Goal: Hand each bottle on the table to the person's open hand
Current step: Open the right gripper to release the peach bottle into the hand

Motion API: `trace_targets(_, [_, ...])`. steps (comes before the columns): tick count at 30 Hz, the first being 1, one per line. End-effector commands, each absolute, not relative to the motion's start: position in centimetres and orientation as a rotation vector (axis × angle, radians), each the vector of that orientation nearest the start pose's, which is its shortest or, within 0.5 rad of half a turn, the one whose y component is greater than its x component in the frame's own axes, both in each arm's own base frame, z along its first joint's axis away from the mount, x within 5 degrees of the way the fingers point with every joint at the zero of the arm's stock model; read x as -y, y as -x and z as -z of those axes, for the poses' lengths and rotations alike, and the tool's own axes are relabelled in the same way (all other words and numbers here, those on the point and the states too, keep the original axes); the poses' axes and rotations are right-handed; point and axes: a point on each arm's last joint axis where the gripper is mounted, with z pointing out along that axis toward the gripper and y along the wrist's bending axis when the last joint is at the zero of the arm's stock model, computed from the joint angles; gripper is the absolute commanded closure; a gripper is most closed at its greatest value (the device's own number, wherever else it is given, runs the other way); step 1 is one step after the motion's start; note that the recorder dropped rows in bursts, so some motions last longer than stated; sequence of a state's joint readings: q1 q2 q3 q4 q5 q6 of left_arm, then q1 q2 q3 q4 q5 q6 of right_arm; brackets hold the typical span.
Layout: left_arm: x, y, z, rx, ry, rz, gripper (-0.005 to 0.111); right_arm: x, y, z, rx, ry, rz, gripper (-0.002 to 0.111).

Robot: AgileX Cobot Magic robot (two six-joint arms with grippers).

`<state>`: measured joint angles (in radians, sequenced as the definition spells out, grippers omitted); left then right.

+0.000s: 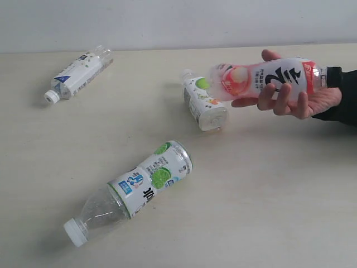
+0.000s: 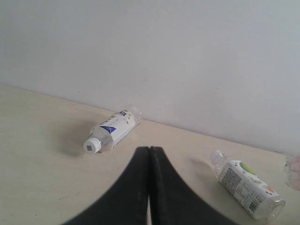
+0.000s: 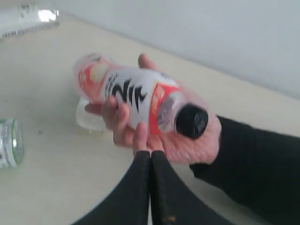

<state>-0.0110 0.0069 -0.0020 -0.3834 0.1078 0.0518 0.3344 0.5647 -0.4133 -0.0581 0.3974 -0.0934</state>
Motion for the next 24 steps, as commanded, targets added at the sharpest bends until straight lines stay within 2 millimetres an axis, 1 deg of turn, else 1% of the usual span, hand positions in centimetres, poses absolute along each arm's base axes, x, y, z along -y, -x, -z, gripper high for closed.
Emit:
trace_targets(1, [0.5,-5.6,-20.4,-1.579,0.212,0.300,0.107,-3.4,-9.8,-27.5,-1.687,0.421,-0.126,0.108])
trace_targets(3, [0.5,-5.6,-20.4,-1.579,0.212,0.300,0.107,-3.3,-9.3,-27.6,-1.640,0.374,-0.168,0.108])
trace_targets(6, [0.5,-5.6,-20.4,-1.579,0.212,0.300,0.107,-3.1,-8.7,-27.5,-1.626,0.294,-0.250,0.108])
trace_targets(10, [0.5,-5.6,-20.4,-1.579,0.212,0.300,0.107,-2.9,-8.2,-27.0,-1.573,0.250,-0.282,0.108])
trace_targets(15, [0.5,-5.6,-20.4,-1.579,0.212,0.300,0.107,-2.8,-8.3,-24.0,-1.588,0.246,-0.268,0.108])
trace_targets(16, [0.5,-5.6,-20.4,-1.579,0.212,0.300,0.107,-2.8,-8.3,-23.6,-1.582,0.239,-0.270,0.108])
trace_targets(19, [0.5,-5.6,-20.4,-1.579,0.212,0.300,0.107,-2.7,-8.3,-23.7,-1.581,0.195,-0.302,0.108])
trace_targets(24, [0.5,-5.6,-20.4,-1.579,0.212,0.300,0.107,-2.5,-7.7,-24.2,-1.533,0.185,-0.311,0.108])
